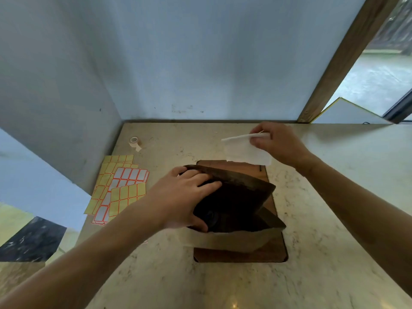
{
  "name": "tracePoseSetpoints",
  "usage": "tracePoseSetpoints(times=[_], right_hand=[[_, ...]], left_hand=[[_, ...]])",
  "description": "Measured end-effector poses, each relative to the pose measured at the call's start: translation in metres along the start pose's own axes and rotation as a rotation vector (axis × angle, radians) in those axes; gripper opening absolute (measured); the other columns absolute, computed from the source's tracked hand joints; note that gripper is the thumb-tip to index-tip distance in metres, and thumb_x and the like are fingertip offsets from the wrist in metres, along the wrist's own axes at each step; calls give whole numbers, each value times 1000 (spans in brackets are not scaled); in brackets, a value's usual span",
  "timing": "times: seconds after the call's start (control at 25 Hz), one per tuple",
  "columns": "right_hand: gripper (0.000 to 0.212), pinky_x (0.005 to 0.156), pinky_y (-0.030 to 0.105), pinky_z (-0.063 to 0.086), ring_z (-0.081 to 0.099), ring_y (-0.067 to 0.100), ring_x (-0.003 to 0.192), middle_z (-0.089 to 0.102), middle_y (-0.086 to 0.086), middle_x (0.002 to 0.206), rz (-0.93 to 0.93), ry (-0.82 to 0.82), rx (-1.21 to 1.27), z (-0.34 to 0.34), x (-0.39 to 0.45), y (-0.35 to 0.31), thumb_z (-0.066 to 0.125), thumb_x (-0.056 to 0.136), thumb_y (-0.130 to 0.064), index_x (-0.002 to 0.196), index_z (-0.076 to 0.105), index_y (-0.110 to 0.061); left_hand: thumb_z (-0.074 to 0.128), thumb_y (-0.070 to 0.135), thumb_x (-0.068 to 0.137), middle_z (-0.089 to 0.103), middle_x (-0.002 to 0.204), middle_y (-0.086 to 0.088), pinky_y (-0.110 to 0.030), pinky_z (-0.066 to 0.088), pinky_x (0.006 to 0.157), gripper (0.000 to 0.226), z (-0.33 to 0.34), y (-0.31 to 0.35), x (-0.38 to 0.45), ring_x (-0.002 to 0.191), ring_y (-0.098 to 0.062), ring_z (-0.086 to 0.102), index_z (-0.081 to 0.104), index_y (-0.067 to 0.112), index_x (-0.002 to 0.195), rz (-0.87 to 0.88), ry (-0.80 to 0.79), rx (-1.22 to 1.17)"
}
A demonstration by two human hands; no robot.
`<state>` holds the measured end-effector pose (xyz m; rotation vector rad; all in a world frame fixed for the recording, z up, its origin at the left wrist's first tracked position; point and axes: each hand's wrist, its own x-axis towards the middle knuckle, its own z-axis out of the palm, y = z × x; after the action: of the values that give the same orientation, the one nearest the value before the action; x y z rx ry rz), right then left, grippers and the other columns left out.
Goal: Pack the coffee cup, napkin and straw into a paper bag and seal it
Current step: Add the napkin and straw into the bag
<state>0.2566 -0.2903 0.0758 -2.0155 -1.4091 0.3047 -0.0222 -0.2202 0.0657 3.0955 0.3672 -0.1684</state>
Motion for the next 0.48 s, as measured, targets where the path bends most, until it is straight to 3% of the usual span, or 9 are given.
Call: tracePoseSetpoints(times=[0.12, 0.36, 0.48], right_hand=[[10, 65, 16, 51, 62, 7, 80, 65, -11, 86, -39, 13, 91, -13, -22, -33, 67, 87, -25, 96, 70, -23], [5, 59, 8, 46, 61, 0, 75, 64, -15, 82, -52, 22, 267, -15, -62, -78, 69, 85, -26, 90, 69, -28], [8, 55, 12, 46, 60, 2, 70, 63, -19, 79, -100, -50, 76, -3, -80, -89, 65, 86, -28, 92, 69, -30]], left_hand=[[56, 70, 76, 33, 154, 6, -41, 17, 113, 89, -4, 0, -3, 141, -19, 27, 17, 37, 148, -40, 26, -21], [59, 62, 81, 49, 143, 8, -40, 25, 110, 73, -11, 3, -7, 131, -18, 42, 31, 36, 144, -154, 76, -154], [59, 68, 75, 57, 132, 10, -41, 22, 111, 73, -11, 5, -10, 125, -17, 47, 42, 34, 137, -136, 58, -122]])
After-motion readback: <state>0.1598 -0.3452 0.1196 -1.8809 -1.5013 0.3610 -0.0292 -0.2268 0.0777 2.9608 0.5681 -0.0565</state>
